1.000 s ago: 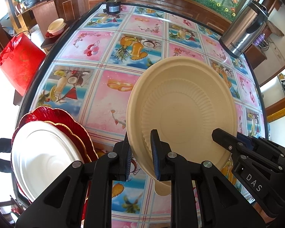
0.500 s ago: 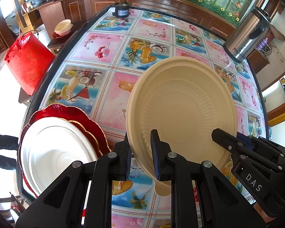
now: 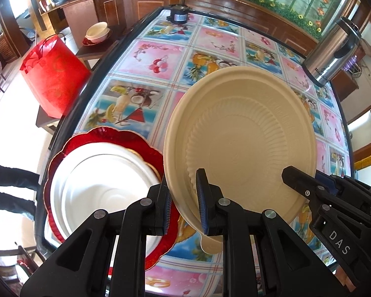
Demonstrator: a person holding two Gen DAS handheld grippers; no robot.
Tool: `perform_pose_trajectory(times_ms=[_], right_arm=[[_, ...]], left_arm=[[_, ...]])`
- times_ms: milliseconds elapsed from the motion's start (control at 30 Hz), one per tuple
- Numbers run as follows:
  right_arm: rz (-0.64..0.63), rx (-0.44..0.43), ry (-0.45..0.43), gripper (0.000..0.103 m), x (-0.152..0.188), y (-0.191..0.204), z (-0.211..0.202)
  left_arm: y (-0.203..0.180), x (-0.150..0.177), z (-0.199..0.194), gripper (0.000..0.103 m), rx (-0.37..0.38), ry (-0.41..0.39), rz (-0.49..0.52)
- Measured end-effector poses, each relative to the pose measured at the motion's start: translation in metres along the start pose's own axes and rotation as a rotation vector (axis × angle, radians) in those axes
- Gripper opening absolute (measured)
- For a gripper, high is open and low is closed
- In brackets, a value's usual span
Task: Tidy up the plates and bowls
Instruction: 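Carry the beige bowl with both grippers over the red plate stack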
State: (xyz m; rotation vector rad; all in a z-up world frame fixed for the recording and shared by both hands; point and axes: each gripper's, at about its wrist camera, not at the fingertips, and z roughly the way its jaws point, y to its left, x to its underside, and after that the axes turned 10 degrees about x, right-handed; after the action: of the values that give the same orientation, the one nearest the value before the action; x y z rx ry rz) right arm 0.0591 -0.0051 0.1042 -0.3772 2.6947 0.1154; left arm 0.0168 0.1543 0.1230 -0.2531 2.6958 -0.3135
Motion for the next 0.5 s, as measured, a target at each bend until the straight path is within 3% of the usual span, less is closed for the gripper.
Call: perform_pose_trajectory(times_ms=[500], right_arm=[[-0.042, -0.042, 0.033, 0.019, 0.006, 0.029, 0.001]], left_arm=[[0.029, 0.008, -0.009, 0.019, -0.016, 0.044, 0.010]])
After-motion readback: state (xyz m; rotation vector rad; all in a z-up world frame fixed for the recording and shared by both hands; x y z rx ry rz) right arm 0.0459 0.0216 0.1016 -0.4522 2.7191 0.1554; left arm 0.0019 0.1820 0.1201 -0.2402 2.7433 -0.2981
